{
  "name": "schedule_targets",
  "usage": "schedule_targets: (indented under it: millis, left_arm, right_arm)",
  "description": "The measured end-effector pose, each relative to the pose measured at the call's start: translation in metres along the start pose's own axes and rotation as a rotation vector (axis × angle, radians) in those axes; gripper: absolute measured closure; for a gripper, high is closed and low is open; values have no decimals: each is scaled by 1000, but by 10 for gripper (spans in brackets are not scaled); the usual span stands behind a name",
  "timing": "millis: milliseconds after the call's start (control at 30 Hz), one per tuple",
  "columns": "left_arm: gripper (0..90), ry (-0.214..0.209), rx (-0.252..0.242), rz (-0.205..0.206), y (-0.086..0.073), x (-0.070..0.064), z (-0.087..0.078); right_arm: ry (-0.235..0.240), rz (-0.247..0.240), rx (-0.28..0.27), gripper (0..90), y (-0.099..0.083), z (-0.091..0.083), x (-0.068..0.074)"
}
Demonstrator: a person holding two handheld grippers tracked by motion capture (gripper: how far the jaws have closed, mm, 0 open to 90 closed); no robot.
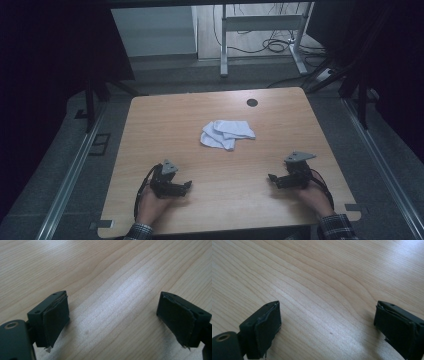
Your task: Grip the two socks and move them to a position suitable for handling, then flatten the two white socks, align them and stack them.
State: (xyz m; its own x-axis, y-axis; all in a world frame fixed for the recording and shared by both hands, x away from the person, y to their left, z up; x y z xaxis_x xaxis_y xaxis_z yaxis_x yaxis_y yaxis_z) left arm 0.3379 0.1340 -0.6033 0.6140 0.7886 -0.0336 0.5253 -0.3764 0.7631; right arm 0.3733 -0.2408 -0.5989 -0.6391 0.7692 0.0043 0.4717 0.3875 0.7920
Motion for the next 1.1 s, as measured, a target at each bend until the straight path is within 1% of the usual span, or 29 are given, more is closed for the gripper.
schedule_targets:
  millis: [467, 733, 833, 1000, 1100]
  left_arm:
    - [110, 4, -4, -3, 4, -1, 4]
    - [110, 1, -3, -1, 5, -1, 5]
    - [110, 0, -2, 1, 5, -1, 6]
    - [111, 0, -2, 5, 5, -1, 6]
    - [111, 0, -2, 5, 5, -1, 6]
  right_arm:
    - [8, -4, 1, 59, 1, 1, 1]
    - [17, -14, 29, 60, 2, 1, 4]
    - [14, -11, 51, 82, 3, 1, 7]
    - [25, -9, 66, 134, 4, -1, 11]
    - [33, 0, 62, 157, 7, -2, 12]
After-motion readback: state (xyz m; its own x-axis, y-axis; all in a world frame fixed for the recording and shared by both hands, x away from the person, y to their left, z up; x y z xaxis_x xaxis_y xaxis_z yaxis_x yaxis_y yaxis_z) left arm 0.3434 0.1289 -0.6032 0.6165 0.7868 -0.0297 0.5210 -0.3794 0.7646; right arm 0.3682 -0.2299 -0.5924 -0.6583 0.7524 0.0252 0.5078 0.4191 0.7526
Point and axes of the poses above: each handheld gripper's, and its own axes: z roughly forward along the jaws, y roughly out of its top, x roughly to its left, the point moved 8 cm from there along z, roughly forward along the jaws, and after that the axes turned 7 degrees about -x, right-handed, at the moved point
